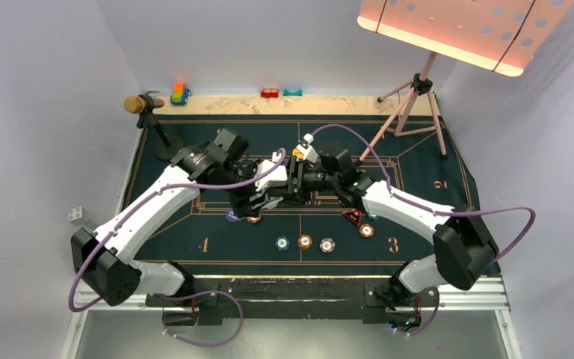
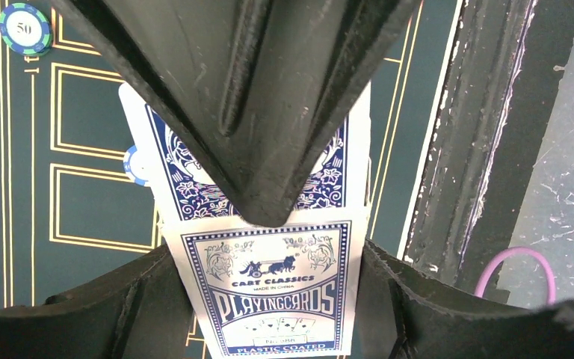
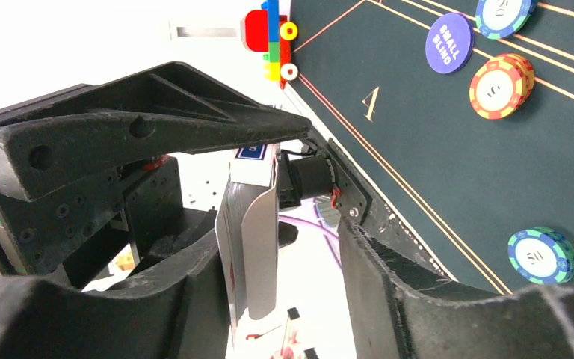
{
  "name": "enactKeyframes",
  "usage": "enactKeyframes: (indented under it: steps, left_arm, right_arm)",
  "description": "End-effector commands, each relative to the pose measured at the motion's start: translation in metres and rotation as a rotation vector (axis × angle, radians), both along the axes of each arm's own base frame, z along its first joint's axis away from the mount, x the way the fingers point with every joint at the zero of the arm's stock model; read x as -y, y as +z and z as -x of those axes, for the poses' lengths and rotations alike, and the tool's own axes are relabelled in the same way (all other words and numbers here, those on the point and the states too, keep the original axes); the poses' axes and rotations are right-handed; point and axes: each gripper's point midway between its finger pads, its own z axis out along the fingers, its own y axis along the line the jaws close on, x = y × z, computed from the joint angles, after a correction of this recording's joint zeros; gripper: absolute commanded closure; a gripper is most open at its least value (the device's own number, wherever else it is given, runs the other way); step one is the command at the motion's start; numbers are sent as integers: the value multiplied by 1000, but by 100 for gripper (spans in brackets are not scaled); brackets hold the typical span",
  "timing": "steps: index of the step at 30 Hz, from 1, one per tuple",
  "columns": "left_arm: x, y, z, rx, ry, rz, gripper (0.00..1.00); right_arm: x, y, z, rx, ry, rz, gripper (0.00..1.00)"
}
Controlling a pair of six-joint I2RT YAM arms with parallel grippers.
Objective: Distribute texas hold em gaming equipment
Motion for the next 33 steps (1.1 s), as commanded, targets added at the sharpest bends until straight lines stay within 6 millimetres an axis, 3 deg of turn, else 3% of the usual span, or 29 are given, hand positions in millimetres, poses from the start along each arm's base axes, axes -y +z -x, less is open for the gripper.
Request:
enactKeyframes:
  steps: [1,10,18,33]
  left_arm:
    - [-3,20,6,41,-12,30,61]
    - [-13,12,9,18,-9,-33,62]
    - [-7,24,2,42,14,-4,59]
    - [5,48,-10,85,78,77,53]
  right_arm:
    - [6,25,-5,109,17,11,44]
    - [-5,30,-16,134,35,11,44]
    - [-20,24,-6,105,88,-28,48]
    - [-24,26,7,79,104,-115,82]
